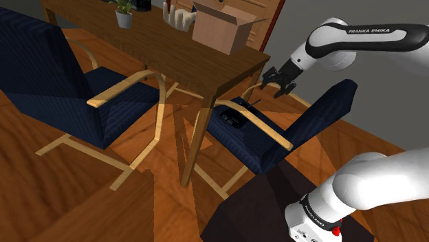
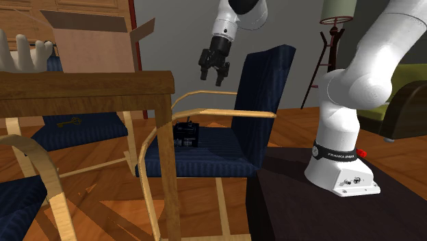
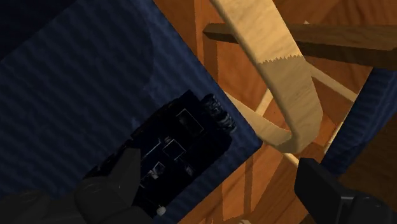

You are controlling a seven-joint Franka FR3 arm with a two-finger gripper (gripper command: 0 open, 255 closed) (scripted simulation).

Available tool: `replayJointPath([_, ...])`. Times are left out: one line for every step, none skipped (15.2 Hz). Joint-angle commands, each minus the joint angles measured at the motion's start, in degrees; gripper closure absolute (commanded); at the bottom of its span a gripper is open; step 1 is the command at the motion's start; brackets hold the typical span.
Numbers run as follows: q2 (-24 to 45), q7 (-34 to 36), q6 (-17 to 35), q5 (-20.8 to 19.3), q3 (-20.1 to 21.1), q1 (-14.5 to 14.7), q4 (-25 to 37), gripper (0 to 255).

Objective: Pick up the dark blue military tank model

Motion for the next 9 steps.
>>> replayJointPath([2.8,1.1,4.9,2.9,-1.1,-0.2,-1.1,0])
replayJointPath([4.4,1.3,7.2,4.5,-1.8,-0.2,-1.3,0])
replayJointPath([6.1,1.4,9.4,6.2,-2.5,-0.1,-1.5,0])
replayJointPath([7.8,1.4,11.6,8.2,-3.3,0.1,-1.6,0])
replayJointPath([9.6,1.2,13.6,10.3,-4.0,0.4,-1.6,0])
replayJointPath([11.4,0.8,15.7,12.7,-4.8,0.7,-1.5,0])
replayJointPath([13.3,0.2,17.6,15.3,-5.7,1.1,-1.4,0])
replayJointPath([15.3,-0.6,19.4,18.2,-6.5,1.5,-1.2,0])
replayJointPath([17.3,-1.6,21.0,21.4,-7.3,2.0,-0.8,0])
